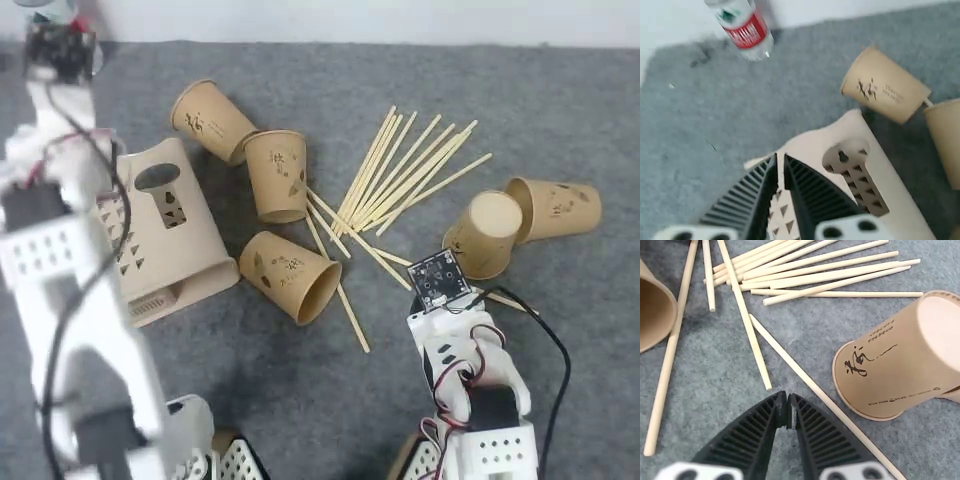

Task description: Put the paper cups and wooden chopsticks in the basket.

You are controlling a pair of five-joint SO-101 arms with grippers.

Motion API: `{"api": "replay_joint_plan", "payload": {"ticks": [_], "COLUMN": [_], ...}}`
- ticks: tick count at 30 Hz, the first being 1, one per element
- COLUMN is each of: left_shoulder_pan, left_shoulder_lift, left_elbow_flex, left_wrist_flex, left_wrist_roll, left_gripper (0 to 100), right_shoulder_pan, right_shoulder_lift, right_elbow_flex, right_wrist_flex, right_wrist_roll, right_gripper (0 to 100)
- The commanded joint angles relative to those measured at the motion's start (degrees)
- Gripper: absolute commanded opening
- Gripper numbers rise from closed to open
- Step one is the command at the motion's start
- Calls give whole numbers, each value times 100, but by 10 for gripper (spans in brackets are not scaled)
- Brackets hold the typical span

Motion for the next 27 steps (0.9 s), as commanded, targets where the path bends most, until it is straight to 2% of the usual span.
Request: {"api": "replay_joint_plan", "payload": {"ticks": [1, 5, 12, 21, 27], "left_shoulder_pan": [343, 686, 633, 607, 642], "left_shoulder_lift": [1459, 2514, 3956, 5600, 6532], "left_elbow_flex": [-1648, -2352, -3459, -5235, -6202], "left_wrist_flex": [1336, 1960, 2127, 2136, 2207], "left_wrist_roll": [-325, -220, 949, 2163, 2207], "left_gripper": [13, 23, 202, 212, 209], "right_shoulder_pan": [-48, -48, -48, -48, -57], "right_shoulder_lift": [-75, -75, -75, -75, -75], "right_elbow_flex": [105, 105, 105, 105, 105], "right_wrist_flex": [13, 13, 13, 13, 13], "right_wrist_roll": [79, 79, 79, 79, 79], "right_gripper": [9, 9, 9, 9, 9]}}
